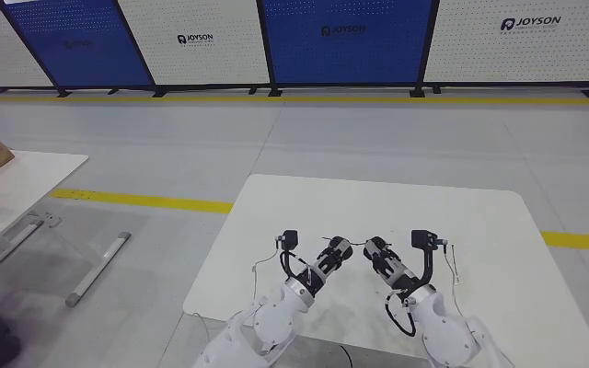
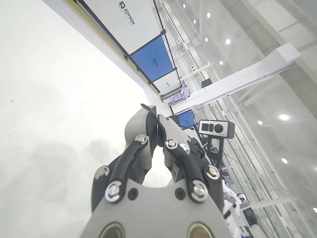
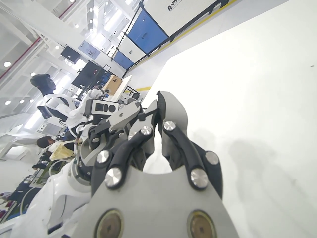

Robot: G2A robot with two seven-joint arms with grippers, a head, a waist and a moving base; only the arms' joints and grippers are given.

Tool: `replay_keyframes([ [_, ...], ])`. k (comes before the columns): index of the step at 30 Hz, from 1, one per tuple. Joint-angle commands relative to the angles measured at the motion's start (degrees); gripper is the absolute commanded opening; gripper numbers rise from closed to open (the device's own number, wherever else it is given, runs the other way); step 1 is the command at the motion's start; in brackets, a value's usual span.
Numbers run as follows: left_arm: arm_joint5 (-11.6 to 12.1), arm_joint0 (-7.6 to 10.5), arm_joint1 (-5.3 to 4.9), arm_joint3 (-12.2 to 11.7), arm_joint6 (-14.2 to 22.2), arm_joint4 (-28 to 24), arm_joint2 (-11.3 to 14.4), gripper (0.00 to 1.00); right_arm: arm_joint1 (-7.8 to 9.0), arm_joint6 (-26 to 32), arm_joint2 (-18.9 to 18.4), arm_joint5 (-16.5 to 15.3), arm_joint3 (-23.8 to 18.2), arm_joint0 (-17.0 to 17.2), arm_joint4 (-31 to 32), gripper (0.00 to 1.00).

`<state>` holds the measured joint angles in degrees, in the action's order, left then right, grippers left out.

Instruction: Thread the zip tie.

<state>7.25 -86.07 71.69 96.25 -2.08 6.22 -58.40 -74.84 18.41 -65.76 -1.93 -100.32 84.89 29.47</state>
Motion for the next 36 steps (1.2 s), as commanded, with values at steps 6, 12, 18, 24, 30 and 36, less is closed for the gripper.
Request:
replay_keyframes([
  [6, -0.5, 0.1, 0.13, -0.1, -0.3, 1.3, 0.5, 0.18, 0.1, -0.1, 0.0, -0.2, -0.2, 0.2, 0.3, 0.0],
  [12, -1.1, 0.64, 0.37, -0.6, -0.5, 1.5, 1.1, 0.0, 0.23, -0.5, -0.1, -0.7, -0.5, 0.4, 1.3, 0.0],
  [18, -1.5, 1.05, 0.6, -0.8, -1.0, 1.7, 1.5, 0.0, 0.36, -0.5, -0.1, -1.3, -0.5, 0.6, 1.7, 0.0],
  [24, -1.4, 1.49, 0.73, -0.5, -0.4, 3.0, 2.2, 0.0, 0.51, 1.9, -0.5, -2.2, -0.3, 0.3, -0.2, 0.0],
  [30, -1.3, 1.52, 0.8, -0.3, -0.2, 3.8, 2.5, 0.0, 0.65, 2.8, -1.3, -2.3, -0.4, 0.1, -2.2, 0.0],
  [36, -0.7, 1.35, 0.83, 0.3, -0.2, 3.6, 2.2, 0.0, 0.72, 5.1, -1.8, -2.1, 0.1, -0.4, -5.6, 0.0],
])
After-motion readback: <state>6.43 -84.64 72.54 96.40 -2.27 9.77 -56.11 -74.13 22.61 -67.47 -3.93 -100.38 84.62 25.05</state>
